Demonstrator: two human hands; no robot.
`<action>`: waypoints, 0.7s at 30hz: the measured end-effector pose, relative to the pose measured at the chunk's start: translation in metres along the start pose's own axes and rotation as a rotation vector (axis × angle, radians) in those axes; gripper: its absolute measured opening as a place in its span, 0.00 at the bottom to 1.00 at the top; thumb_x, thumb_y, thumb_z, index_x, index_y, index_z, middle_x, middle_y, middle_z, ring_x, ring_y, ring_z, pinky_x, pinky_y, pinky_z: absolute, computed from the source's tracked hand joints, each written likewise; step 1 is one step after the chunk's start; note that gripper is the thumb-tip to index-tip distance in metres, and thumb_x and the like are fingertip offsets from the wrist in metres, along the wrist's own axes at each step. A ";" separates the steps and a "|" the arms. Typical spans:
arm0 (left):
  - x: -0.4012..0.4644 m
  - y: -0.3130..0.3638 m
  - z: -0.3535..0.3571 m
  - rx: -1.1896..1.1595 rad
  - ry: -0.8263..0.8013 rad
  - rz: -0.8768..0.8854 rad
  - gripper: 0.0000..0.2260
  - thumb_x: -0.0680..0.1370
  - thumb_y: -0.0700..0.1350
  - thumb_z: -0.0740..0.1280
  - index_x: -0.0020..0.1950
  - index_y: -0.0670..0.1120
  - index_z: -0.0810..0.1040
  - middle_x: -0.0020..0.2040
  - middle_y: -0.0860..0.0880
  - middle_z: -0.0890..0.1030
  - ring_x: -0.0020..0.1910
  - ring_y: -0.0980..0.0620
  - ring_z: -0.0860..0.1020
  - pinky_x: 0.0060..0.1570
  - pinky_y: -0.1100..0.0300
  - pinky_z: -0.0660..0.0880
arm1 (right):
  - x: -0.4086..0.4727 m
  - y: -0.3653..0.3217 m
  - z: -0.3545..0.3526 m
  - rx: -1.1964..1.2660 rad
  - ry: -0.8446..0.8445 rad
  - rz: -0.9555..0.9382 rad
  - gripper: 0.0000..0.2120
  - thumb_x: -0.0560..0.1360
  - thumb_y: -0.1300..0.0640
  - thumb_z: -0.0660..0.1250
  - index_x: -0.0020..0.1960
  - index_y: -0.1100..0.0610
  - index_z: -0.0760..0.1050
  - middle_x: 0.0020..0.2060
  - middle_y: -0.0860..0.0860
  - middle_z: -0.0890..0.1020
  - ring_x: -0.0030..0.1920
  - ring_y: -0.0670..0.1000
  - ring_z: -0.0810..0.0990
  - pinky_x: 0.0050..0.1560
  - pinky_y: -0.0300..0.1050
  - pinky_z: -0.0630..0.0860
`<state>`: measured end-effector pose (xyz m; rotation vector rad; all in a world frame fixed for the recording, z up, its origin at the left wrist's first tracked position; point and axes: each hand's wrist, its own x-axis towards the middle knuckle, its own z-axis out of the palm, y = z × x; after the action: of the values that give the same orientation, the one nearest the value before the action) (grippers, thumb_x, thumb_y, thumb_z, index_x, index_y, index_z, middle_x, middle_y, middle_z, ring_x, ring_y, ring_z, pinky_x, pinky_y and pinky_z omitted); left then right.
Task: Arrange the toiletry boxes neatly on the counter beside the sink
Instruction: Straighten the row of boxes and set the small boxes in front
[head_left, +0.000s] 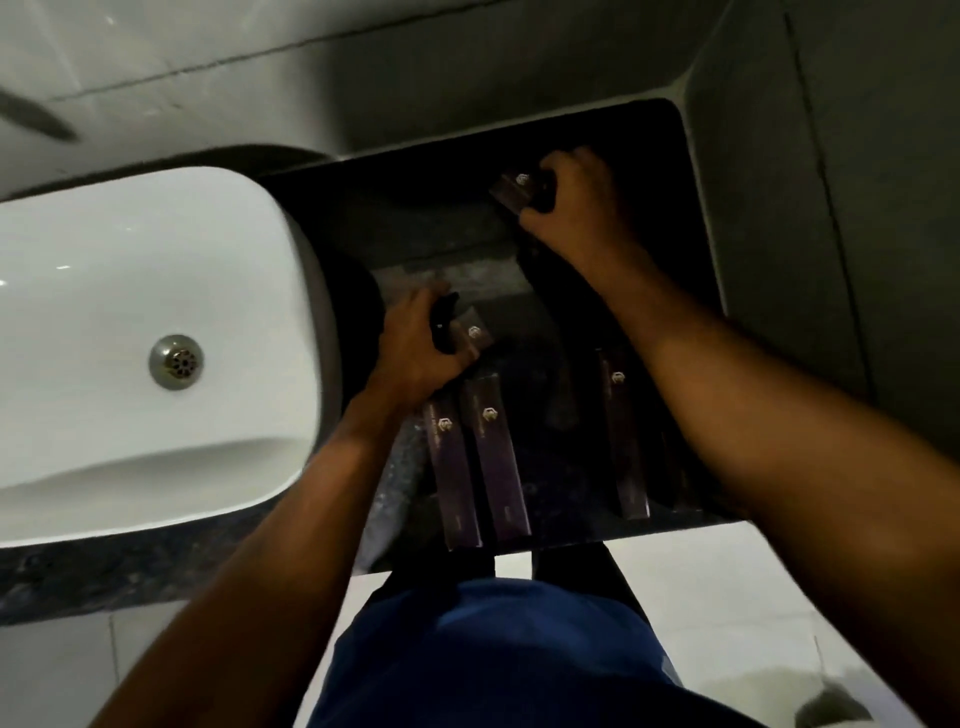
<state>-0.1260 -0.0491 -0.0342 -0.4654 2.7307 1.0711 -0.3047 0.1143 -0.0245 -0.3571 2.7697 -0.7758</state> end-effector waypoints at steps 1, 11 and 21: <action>0.002 0.000 0.000 -0.001 -0.033 0.015 0.33 0.67 0.46 0.78 0.69 0.43 0.71 0.65 0.42 0.74 0.64 0.45 0.73 0.64 0.52 0.70 | 0.013 -0.008 0.010 -0.021 -0.055 0.030 0.29 0.69 0.49 0.74 0.66 0.57 0.72 0.65 0.59 0.73 0.65 0.62 0.71 0.64 0.53 0.70; 0.006 -0.020 0.004 -0.289 0.402 -0.281 0.11 0.72 0.38 0.72 0.52 0.39 0.79 0.47 0.42 0.82 0.44 0.49 0.79 0.43 0.66 0.72 | -0.016 -0.023 0.043 -0.130 -0.425 -0.281 0.28 0.64 0.57 0.78 0.63 0.59 0.77 0.57 0.60 0.75 0.57 0.62 0.73 0.56 0.46 0.70; 0.011 -0.012 0.017 -0.283 0.394 -0.326 0.27 0.67 0.46 0.77 0.64 0.43 0.76 0.61 0.43 0.74 0.58 0.47 0.76 0.59 0.57 0.74 | -0.054 -0.015 0.060 -0.148 -0.406 -0.270 0.36 0.62 0.57 0.78 0.68 0.56 0.72 0.61 0.56 0.71 0.63 0.59 0.66 0.58 0.43 0.62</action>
<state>-0.1314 -0.0485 -0.0576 -1.2359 2.6746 1.3973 -0.2334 0.0892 -0.0574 -0.8307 2.4249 -0.4847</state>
